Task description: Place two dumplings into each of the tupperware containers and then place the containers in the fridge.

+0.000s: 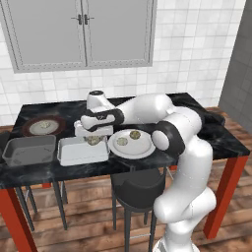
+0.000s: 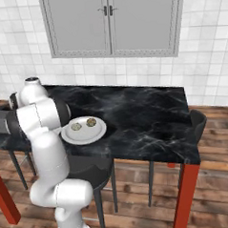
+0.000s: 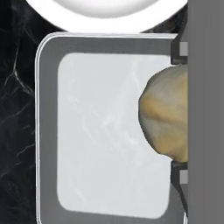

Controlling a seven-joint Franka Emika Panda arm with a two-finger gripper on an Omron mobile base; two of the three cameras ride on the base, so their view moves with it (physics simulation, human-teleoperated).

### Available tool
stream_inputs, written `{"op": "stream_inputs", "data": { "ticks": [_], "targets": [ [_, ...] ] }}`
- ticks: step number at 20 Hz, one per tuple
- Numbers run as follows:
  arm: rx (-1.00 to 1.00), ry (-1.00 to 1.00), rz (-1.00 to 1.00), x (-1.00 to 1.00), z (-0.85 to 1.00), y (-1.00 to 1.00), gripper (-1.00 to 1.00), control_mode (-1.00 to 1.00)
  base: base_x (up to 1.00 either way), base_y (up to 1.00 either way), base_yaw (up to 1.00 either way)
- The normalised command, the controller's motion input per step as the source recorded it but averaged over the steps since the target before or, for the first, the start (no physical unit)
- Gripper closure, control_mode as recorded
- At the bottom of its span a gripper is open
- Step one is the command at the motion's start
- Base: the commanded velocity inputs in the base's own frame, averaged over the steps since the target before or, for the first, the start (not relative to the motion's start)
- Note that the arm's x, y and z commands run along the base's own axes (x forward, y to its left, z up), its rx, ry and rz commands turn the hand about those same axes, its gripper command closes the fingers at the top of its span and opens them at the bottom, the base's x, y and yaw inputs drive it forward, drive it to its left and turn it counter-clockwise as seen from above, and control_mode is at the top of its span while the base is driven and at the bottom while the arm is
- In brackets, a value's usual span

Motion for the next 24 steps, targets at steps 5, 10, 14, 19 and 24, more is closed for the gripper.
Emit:
{"op": "stream_inputs", "data": {
  "ticks": [5, 10, 14, 19, 24],
  "targets": [
    [0.00, 0.00, 0.00, 0.14, -0.45, 0.00, 1.00, -1.00, 0.00, 0.00, 0.00],
    [0.00, 0.00, 0.00, 0.22, -0.30, 0.00, 1.00, -1.00, 0.00, 0.00, 0.00],
    [0.00, -0.01, 0.00, 0.23, -0.16, 0.00, 1.00, -1.00, 0.00, 0.00, 0.00],
    [0.00, -0.01, 0.00, 0.21, -0.05, 0.00, -1.00, -1.00, 0.00, 0.00, 0.00],
    [0.00, 0.00, 0.00, 0.03, 0.14, 0.00, -1.00, -1.00, 0.00, 0.00, 0.00]
  ]
}}
